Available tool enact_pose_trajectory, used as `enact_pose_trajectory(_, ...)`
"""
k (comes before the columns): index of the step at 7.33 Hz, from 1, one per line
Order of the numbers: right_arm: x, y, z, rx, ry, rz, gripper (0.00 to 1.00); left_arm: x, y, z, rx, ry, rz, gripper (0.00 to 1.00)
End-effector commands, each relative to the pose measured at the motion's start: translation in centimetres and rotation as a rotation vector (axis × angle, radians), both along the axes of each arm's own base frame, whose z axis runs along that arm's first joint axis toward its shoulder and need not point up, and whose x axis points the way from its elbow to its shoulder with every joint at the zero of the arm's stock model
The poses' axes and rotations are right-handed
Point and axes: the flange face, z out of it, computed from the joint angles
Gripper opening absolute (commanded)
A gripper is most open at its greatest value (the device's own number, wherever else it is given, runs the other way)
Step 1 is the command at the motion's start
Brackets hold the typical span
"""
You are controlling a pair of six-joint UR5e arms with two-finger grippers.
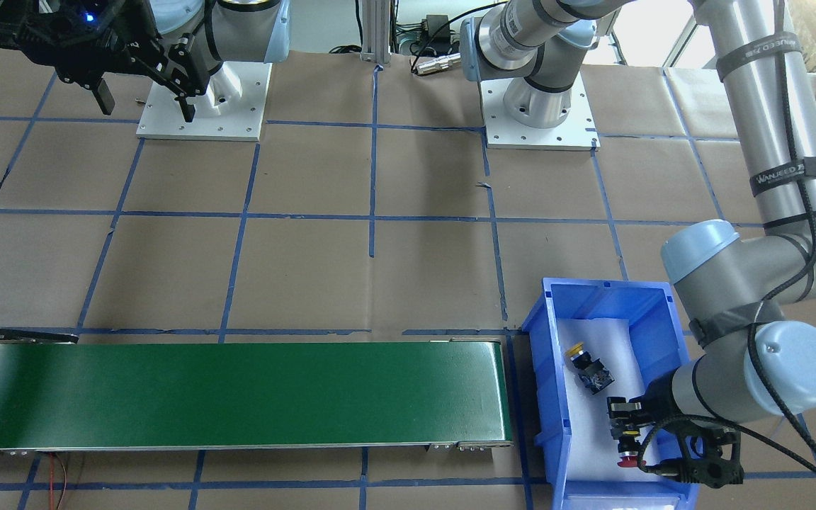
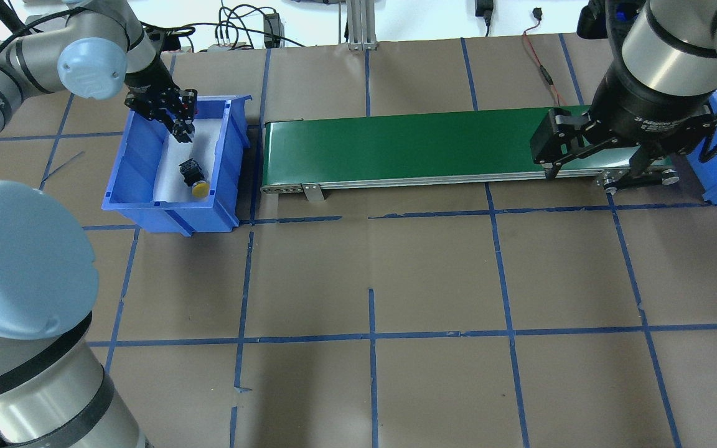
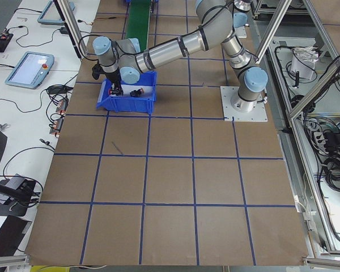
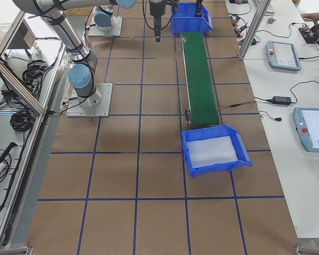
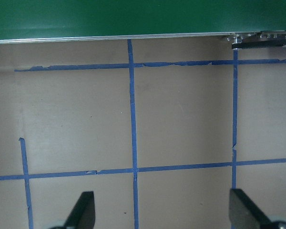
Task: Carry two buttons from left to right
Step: 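Close the left gripper on the red button and lift it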
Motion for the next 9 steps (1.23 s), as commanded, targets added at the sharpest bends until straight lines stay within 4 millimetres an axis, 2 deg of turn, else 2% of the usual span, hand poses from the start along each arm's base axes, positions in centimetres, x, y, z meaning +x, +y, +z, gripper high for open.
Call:
enact_pose_trajectory(1,0.0,0.0,0.1,-0.001,0.0,0.0,1.0,-0.4,2.2,6.9,-0.034,-0.013,-0.002,0.21)
enact_pose_trajectory(3,0.0,0.0,0.0,0.0,0.0,0.0,1.0,-1.7,6.3,14.9,-0.059,-0.013,-0.003,0.21)
enact_pose_trajectory(4,0.0,0.0,0.1,-0.001,0.0,0.0,1.0,-3.7,8.3,18.2,-0.082,-0.015,-0.022,0.21)
enact_pose_trajectory(5,0.0,0.0,0.1,-0.001,0.0,0.0,1.0,-6.6,9.3,19.4,-0.091,-0.018,-0.022,0.21)
enact_pose_trajectory(6,0.0,0.0,0.0,0.0,0.0,0.0,1.0,-10.1,9.6,19.3,-0.091,-0.007,0.028,0.21)
enact_pose_trajectory(7,0.0,0.0,0.0,0.0,0.0,0.0,1.0,-12.7,9.4,18.2,-0.086,-0.003,0.07,0.21)
enact_pose_trajectory(9,0.0,0.0,0.0,0.0,0.0,0.0,1.0,-17.8,7.6,13.4,-0.102,0.012,0.079,0.21)
